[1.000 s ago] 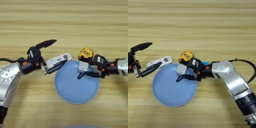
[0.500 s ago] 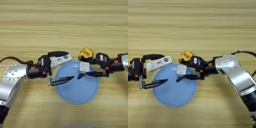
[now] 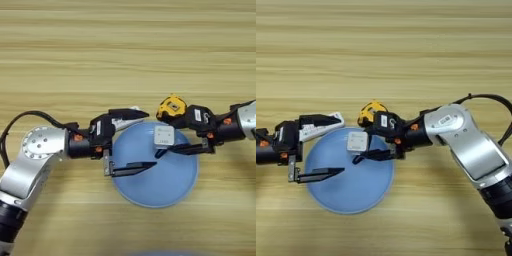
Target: Move the objects on the table
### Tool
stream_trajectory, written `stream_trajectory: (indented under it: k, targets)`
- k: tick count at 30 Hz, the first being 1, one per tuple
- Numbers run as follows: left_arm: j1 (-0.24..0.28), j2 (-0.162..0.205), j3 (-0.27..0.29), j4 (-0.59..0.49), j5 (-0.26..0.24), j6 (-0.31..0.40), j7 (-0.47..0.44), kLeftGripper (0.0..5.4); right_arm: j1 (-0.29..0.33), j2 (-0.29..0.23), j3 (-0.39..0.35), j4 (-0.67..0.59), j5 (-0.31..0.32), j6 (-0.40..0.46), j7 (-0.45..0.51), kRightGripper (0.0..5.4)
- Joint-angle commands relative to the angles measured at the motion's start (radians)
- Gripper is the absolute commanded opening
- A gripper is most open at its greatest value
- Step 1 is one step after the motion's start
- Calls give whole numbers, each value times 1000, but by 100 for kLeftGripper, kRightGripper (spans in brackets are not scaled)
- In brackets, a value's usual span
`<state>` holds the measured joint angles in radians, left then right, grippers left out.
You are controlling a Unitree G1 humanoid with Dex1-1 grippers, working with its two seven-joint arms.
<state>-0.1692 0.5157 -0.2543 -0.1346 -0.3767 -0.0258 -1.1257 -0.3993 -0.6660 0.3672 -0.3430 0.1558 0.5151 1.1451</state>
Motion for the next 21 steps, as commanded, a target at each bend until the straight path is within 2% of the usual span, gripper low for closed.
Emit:
stream_trajectory:
  k: [1, 10, 21]
  targets:
    - [-21, -10, -14, 25, 23, -6, -12, 540, -30, -1, 10, -36, 13, 13, 4, 246]
    - [-26, -26, -13, 44, 38, -12, -17, 540, -33, -3, 19, -81, 29, 28, -6, 246]
    - [-21, -23, -16, 41, 40, -13, -27, 540, -54, 6, 21, -76, 30, 34, -26, 246]
